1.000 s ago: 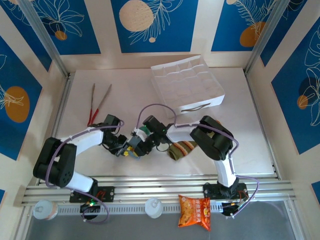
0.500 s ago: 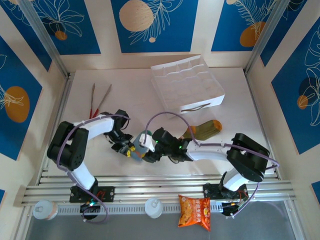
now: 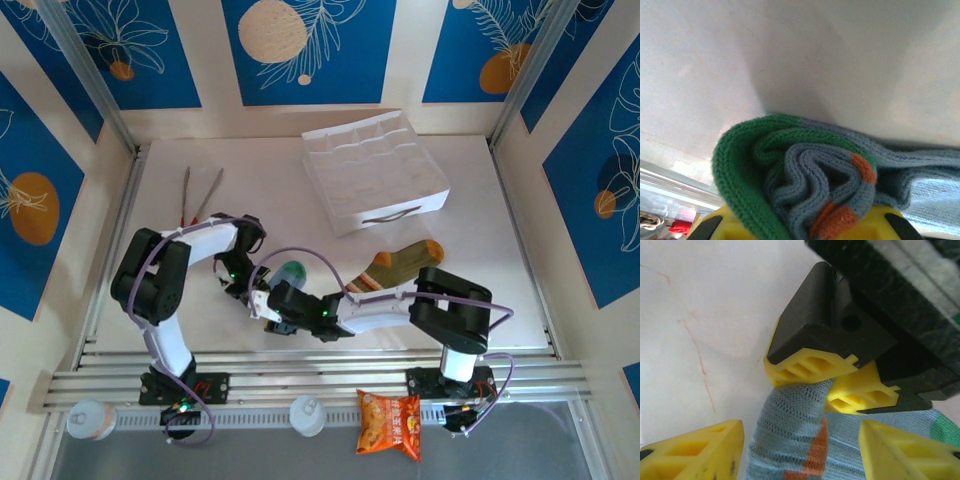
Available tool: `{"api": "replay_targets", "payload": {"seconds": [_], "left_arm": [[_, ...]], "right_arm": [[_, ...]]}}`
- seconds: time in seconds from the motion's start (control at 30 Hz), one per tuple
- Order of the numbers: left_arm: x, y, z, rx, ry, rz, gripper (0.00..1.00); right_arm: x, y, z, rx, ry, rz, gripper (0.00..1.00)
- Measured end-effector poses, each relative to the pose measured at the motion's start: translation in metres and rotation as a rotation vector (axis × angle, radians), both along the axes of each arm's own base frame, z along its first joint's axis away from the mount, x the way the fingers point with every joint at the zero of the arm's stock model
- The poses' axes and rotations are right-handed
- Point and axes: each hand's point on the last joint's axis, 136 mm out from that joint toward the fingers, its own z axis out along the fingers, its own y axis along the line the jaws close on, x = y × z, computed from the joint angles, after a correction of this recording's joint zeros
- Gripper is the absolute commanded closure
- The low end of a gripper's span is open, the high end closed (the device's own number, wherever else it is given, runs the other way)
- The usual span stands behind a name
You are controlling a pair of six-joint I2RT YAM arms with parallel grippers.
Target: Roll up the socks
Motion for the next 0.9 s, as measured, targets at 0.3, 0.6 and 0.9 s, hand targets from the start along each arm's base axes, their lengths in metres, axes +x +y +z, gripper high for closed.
{"api": "replay_targets", "payload": {"seconds": [0.3,0.6,0.9], "left_arm": [[0.000,0.000,0.000,0.010,0.024,-0.001,1.00],[0.003,0.000,0.001,0.003,0.010,0.000,0.80],[0.011,0.009,0.003,-0.013,-0.063,0.035,0.24]], "right_arm": [[0.004,0.002,-0.021,-0.053,0.002,-0.051,0.77],[0.004,0.000,-0.022,-0.045,0.056,-0.155,1.00],[0.005,-0.005,-0.030,0.100,0.189,-0.275,1.00]]}}
